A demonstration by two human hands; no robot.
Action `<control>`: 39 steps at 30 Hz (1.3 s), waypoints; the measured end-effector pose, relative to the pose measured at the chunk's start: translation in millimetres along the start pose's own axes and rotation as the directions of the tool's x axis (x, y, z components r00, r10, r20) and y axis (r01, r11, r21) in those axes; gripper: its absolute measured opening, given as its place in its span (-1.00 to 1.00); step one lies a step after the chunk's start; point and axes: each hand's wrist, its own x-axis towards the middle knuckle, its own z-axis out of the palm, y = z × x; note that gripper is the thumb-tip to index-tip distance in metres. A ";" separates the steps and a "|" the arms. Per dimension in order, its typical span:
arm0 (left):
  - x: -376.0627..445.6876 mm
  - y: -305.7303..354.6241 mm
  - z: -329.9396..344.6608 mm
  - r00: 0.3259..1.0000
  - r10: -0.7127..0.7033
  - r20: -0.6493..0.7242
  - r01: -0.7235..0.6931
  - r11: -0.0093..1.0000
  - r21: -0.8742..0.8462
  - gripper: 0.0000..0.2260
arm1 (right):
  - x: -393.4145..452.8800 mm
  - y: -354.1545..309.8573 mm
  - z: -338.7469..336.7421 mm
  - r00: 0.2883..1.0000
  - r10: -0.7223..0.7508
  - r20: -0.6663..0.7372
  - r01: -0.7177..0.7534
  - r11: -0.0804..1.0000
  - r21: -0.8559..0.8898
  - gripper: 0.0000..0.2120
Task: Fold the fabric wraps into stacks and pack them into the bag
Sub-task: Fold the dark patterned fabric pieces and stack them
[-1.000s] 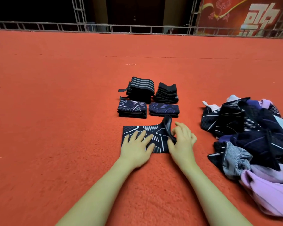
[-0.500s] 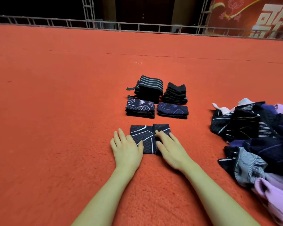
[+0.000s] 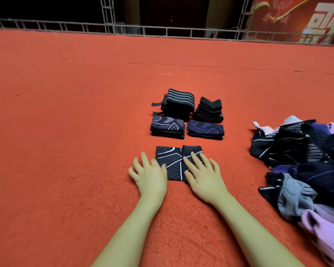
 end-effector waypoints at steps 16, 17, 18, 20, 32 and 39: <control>8.5 52.9 -32.4 0.969 0.248 0.010 -0.144 0.596 -0.790 -0.53 | 1.0 9.2 -1.5 0.974 0.188 -0.128 -0.085 0.821 0.565 -0.39; 6.4 56.5 -30.9 0.955 0.285 0.079 -0.097 0.556 -0.826 -0.50 | -1.0 10.7 -3.6 0.942 0.290 -0.168 -0.104 0.729 0.676 -0.39; 5.4 57.4 -27.1 0.938 0.326 0.120 -0.078 0.535 -0.841 -0.50 | -3.4 11.2 -5.6 0.906 0.373 -0.203 -0.109 0.666 0.738 -0.41; 6.2 56.0 -16.1 0.892 0.437 0.120 -0.170 0.569 -0.805 -0.61 | -7.0 10.9 -8.2 0.857 0.443 -0.264 -0.112 0.659 0.744 -0.45; 38.2 48.5 -5.0 0.532 0.607 0.590 -0.624 0.752 -0.212 -0.50 | -4.6 15.6 8.0 0.846 0.468 -0.256 -0.382 0.866 0.321 -0.67; 39.7 44.9 -2.6 0.599 0.651 0.466 -0.582 0.754 -0.304 -0.52 | -1.0 17.1 10.0 0.865 0.411 -0.289 -0.321 0.894 0.312 -0.72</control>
